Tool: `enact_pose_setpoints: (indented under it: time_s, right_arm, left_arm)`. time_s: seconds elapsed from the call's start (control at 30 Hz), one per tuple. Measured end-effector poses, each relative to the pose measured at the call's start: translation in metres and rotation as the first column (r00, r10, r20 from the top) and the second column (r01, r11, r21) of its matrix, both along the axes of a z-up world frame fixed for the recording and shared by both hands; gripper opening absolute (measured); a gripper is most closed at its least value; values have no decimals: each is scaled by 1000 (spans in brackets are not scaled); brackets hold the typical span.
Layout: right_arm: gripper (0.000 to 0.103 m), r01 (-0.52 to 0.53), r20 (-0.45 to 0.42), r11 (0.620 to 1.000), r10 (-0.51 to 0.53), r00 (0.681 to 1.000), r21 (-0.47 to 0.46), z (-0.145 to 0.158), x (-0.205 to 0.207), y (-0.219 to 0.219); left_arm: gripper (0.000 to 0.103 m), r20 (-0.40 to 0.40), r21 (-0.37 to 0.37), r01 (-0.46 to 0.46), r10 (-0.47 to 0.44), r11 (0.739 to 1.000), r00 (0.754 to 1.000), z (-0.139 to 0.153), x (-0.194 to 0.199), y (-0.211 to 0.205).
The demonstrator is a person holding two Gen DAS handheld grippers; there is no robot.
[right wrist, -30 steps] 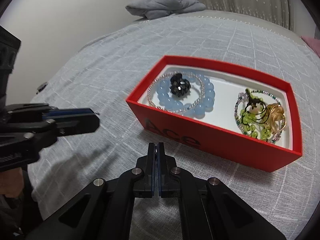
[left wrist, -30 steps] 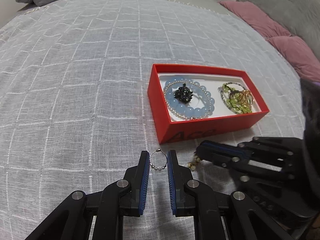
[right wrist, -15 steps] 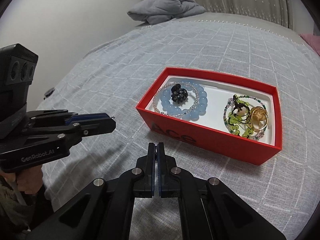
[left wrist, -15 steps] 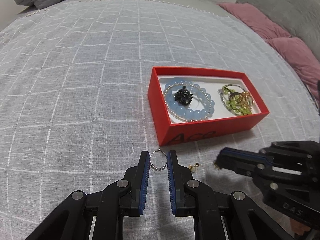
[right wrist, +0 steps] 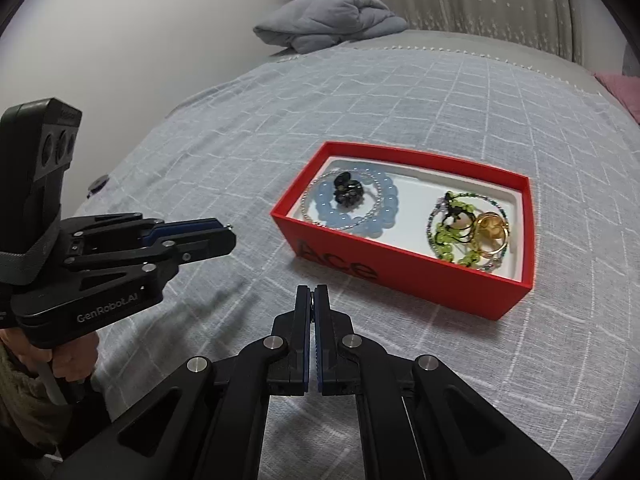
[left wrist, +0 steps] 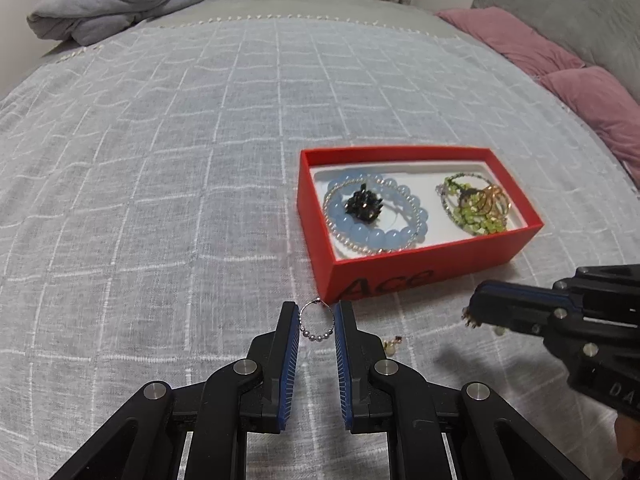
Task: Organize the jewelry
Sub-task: 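Carry both pieces into the red box and open both tools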
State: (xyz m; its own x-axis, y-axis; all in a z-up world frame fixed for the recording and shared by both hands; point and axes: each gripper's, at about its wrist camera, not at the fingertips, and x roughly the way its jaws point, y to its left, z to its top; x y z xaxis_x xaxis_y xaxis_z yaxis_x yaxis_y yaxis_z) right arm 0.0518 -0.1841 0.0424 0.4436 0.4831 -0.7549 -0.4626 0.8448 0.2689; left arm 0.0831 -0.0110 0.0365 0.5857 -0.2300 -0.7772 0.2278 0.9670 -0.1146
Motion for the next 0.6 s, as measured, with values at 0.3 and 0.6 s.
enact_pose_setpoints:
  time_s: [0.3, 0.6]
  right_arm:
    - [1, 91, 49, 994, -94, 994, 66, 26, 10, -41]
    - [1, 226, -4, 964, -228, 974, 139, 26, 37, -87]
  left_arm:
    - [12, 40, -70, 30, -27, 997, 999, 20, 16, -16]
    - [12, -38, -85, 73, -77, 994, 996, 7, 55, -43]
